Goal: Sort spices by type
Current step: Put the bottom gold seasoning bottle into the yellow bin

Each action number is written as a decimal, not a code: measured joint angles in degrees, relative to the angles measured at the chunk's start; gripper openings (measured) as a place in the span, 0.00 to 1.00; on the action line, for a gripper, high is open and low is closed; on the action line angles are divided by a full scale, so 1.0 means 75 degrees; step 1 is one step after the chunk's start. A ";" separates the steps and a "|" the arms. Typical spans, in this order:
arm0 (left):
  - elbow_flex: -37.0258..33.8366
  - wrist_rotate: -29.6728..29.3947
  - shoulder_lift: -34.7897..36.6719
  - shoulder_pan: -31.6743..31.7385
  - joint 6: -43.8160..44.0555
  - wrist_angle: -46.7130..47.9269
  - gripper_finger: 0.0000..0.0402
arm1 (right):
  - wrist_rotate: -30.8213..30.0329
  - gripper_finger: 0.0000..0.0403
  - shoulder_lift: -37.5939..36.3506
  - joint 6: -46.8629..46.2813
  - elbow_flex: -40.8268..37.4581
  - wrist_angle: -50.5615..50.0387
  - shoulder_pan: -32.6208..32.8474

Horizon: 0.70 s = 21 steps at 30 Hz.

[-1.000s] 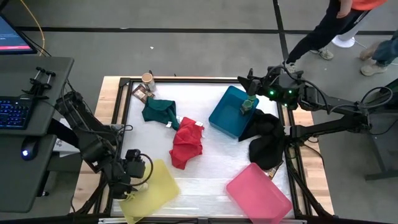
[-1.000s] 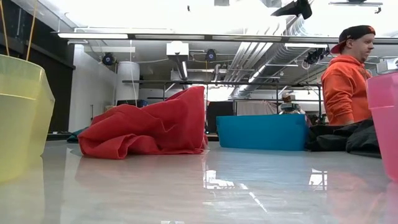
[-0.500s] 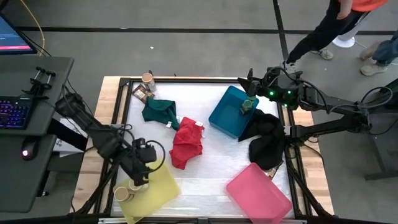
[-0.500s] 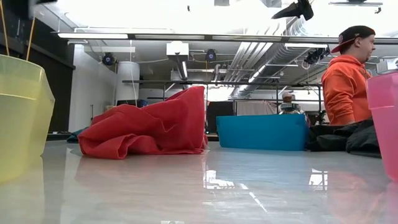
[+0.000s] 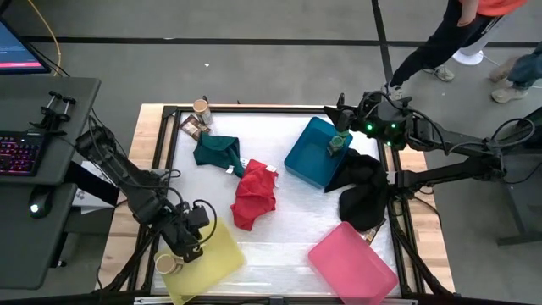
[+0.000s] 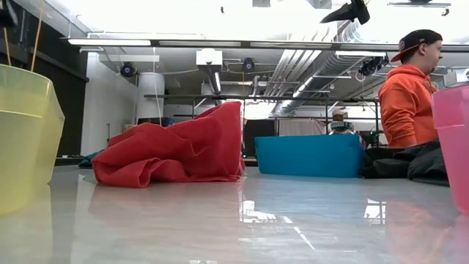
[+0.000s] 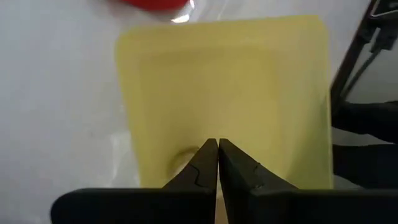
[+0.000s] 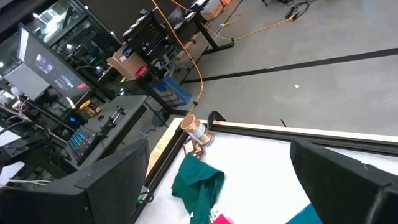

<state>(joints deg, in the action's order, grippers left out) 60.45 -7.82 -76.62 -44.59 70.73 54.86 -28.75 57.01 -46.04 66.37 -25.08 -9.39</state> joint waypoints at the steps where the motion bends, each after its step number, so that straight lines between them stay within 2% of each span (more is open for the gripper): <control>1: -0.0016 0.0118 -0.0027 -0.0052 0.0060 -0.0084 0.00 | 0.0000 0.95 0.0001 0.0002 0.0000 0.0000 0.0001; 5: -0.0335 0.0505 -0.0061 -0.0231 0.0288 -0.0128 0.00 | 0.0000 0.95 0.0003 0.0002 0.0000 0.0000 0.0000; 12: -0.0530 0.0183 -0.0061 -0.0218 0.0741 -0.0350 0.00 | 0.0000 0.95 0.0002 0.0002 0.0000 -0.0030 0.0002; 18: -0.0530 0.0810 -0.0061 -0.0387 0.0757 -0.0337 0.00 | -0.0002 0.95 0.0002 0.0002 0.0000 -0.0055 0.0000; 21: -0.0527 0.0812 -0.0058 -0.0486 0.0759 -0.0340 0.00 | -0.0001 0.95 0.0001 0.0002 0.0000 -0.0055 0.0000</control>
<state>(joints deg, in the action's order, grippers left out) 56.49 -1.73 -77.06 -48.23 76.42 52.31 -28.76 57.02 -46.02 66.37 -25.50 -9.39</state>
